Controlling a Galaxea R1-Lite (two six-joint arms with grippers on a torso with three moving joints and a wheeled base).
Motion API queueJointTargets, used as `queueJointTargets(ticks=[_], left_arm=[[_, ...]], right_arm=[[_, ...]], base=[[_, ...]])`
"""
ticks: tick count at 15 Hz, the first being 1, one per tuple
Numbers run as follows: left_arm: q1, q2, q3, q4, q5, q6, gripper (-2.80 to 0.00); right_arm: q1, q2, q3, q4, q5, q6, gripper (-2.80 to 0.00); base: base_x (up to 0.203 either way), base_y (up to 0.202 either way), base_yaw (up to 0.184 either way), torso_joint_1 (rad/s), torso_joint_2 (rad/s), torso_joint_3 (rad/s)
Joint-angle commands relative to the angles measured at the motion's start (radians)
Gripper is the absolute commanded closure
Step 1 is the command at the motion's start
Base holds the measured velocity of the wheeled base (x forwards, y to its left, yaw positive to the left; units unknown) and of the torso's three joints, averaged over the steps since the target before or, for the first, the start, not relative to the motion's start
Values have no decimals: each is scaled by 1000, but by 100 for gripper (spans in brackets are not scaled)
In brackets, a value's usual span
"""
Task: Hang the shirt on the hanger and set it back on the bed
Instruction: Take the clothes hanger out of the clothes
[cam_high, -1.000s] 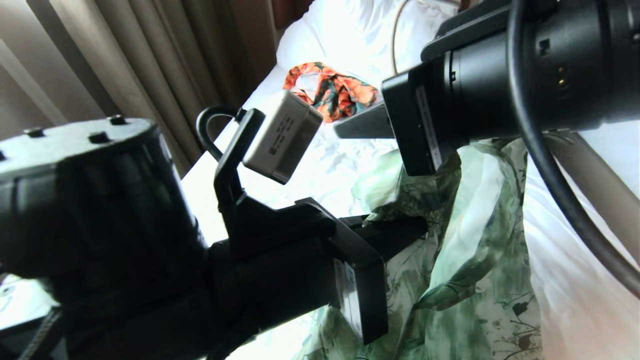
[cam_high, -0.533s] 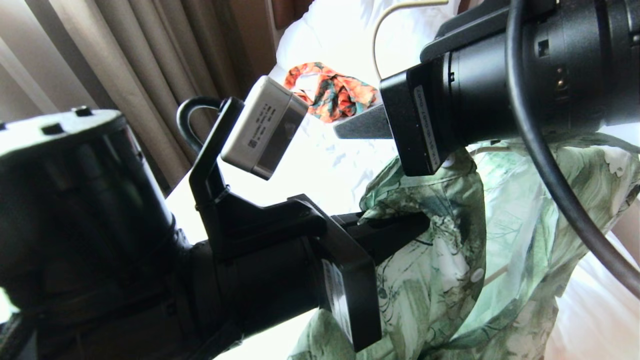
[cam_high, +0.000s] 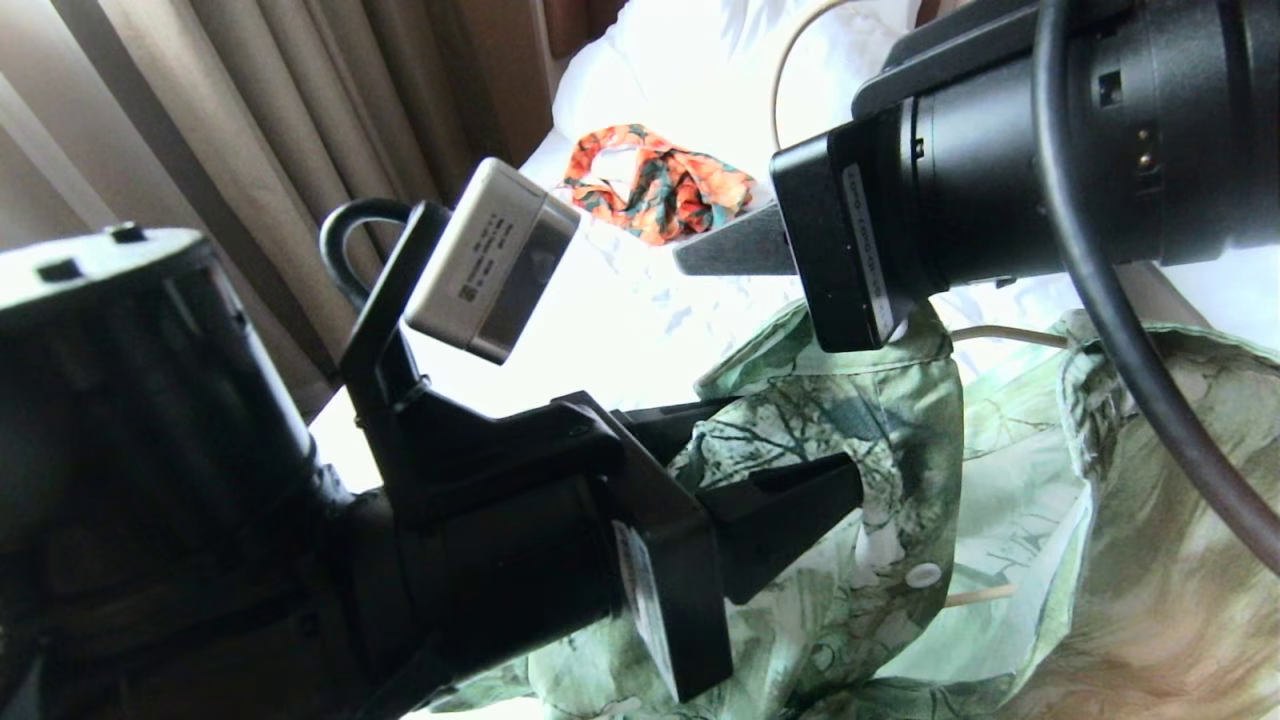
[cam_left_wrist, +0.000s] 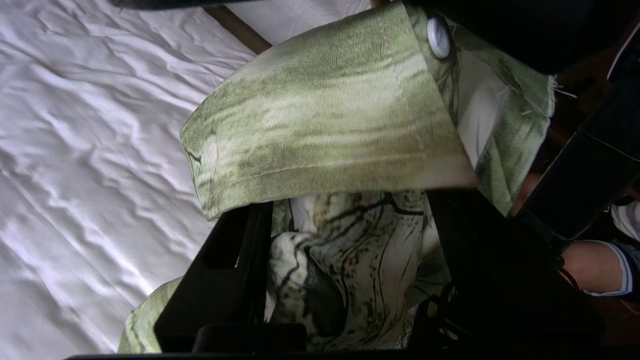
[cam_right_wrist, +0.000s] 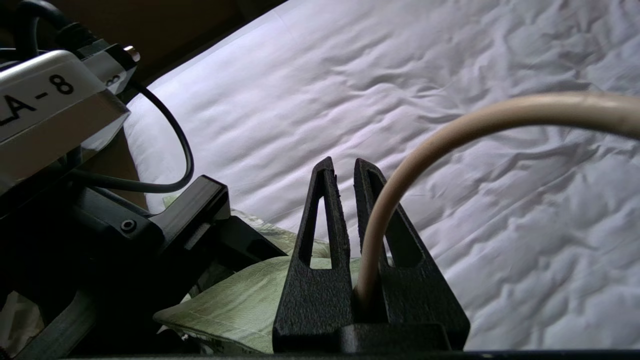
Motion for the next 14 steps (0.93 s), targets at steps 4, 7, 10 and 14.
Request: queueJointTargets(ticks=[4,7,10,14], left_arm=[[53,-100,71,-3,12,0,-280],[121,-148,86,5,12,0,-280],[188,-153,105,15,12,-1,-280],[228,-199,108,18,12,-1,-280]], right_arm=[[-7,2,1,3,4,0,0],[-11,2,0,-9,7,-2,0],[-16,4,1,-40,29,-3,0],[-17,13,1,-43,33,0,0]], base=[[0,0,0,0,0,0],[0,0,0,0,0,0],[0,0,0,0,0,0],[0,0,0,0,0,0]])
